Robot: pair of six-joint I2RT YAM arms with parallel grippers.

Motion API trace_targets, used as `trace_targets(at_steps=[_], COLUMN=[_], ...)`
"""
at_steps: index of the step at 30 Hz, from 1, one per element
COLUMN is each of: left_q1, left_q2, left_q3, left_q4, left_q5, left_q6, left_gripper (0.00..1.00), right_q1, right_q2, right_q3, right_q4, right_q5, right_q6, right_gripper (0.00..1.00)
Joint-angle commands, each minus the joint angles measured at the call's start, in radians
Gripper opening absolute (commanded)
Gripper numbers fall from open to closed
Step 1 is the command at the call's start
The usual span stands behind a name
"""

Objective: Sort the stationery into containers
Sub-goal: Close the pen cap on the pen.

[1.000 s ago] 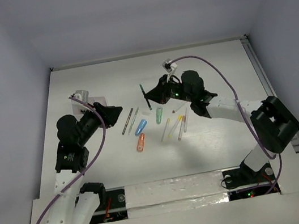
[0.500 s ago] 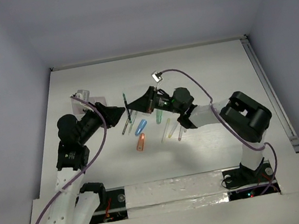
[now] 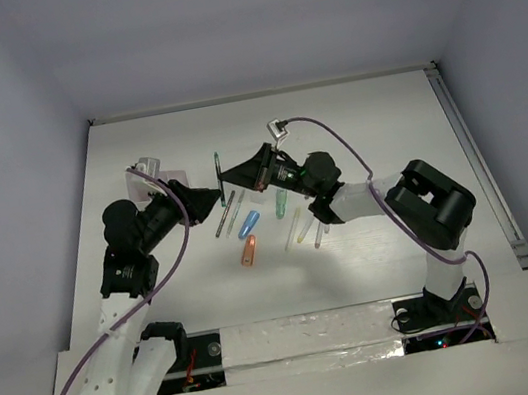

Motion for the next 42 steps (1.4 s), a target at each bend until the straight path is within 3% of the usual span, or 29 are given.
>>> trace_targets(at_steps=[1,14,17,20,22,27,29,31,32,36,40,42], left_q1=[0.006,0.006,0.006,0.006,0.006,0.006,0.006,0.006,0.006,0.006,0.006,0.006], left_q2=[0.009,0.013,0.013,0.013,0.012,0.009,0.004,-0.002,-0.004,-0.019,-0.04,-0.046], left_q3=[-0.007,-0.013,-0.013,-0.012,-0.01,-0.001,0.008,0.016,0.023,0.049,0.062,0.062], left_q4=[0.051,0.08,0.08,0.078,0.069,0.048,0.032,0.002,-0.011,-0.072,-0.086,-0.086], left_q5=[0.027,0.067,0.067,0.064,0.058,0.05,0.029,0.01,-0.013,-0.07,-0.097,-0.097], left_q6=[-0.003,-0.019,-0.017,-0.017,-0.013,0.006,0.019,0.039,0.05,0.098,0.116,0.116], left_gripper=[0.35,0.3,0.25,0.13,0.0,0.0,0.0,0.0,0.0,0.0,0.0,0.0], right_q1=[0.016,0.044,0.053,0.053,0.053,0.053,0.053,0.044,0.032,-0.041,-0.123,-0.146], right_q2=[0.006,0.053,0.073,0.081,0.079,0.081,0.075,0.06,0.041,-0.013,-0.054,-0.074], right_q3=[0.049,0.1,0.111,0.114,0.109,0.106,0.091,0.056,0.042,-0.053,-0.144,-0.181], right_q4=[0.184,0.211,0.242,0.257,0.26,0.271,0.277,0.259,0.247,0.185,0.107,0.048], right_q5=[0.014,-0.007,-0.018,-0.019,-0.016,-0.027,-0.026,-0.021,-0.027,-0.064,-0.13,-0.164], right_q6=[0.024,0.056,0.087,0.102,0.104,0.105,0.098,0.07,0.058,0.015,-0.023,-0.04], right_gripper=[0.0,0.0,0.0,0.0,0.0,0.0,0.11,0.3,0.45,0.6,0.58,0.38])
